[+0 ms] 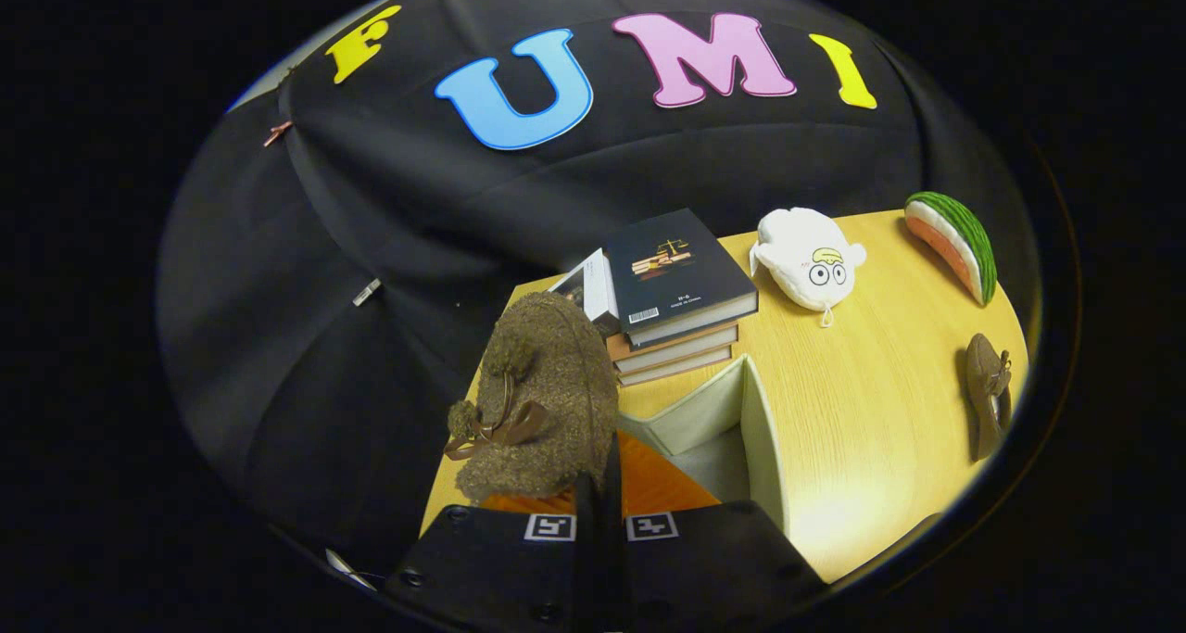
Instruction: Open the storage box then place both shoes into the box .Put the left shoe in first, then the right shoe, with the right side of both shoes facing outward in a uniform manner.
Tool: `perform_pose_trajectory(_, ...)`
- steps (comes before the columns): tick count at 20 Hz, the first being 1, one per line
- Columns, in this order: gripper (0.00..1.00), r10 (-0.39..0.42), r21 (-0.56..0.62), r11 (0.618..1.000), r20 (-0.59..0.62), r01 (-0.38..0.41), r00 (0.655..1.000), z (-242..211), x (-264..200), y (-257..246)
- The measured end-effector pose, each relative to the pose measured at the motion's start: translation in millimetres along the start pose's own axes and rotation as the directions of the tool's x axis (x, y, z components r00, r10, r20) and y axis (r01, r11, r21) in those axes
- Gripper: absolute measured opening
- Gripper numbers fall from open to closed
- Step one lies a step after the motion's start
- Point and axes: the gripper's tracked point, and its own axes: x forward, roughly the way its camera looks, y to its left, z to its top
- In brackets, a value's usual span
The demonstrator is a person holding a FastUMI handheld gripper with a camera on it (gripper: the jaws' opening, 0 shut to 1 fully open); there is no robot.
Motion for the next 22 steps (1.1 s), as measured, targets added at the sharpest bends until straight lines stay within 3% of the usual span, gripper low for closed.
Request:
perform_pose_trajectory(8, 0.05, -0.077, 0.039, 0.996, -0.042, 0.079, 0.996, -44, 6, -21)
perform_pose_trajectory(11, 0.05, -0.071, -0.044, 0.997, -0.087, 0.068, 0.994, -62, 6, -21)
perform_pose_trajectory(15, 0.13, -0.04, -0.02, 0.999, -0.173, 0.037, 0.984, -72, 7, -17)
perform_pose_trajectory(20, 0.87, -0.055, -0.108, 0.994, -0.219, 0.032, 0.974, -91, 1, -24)
perform_pose_trajectory(22, 0.98, -0.051, -0.156, 0.988, -0.219, 0.016, 0.974, -92, -10, -23)
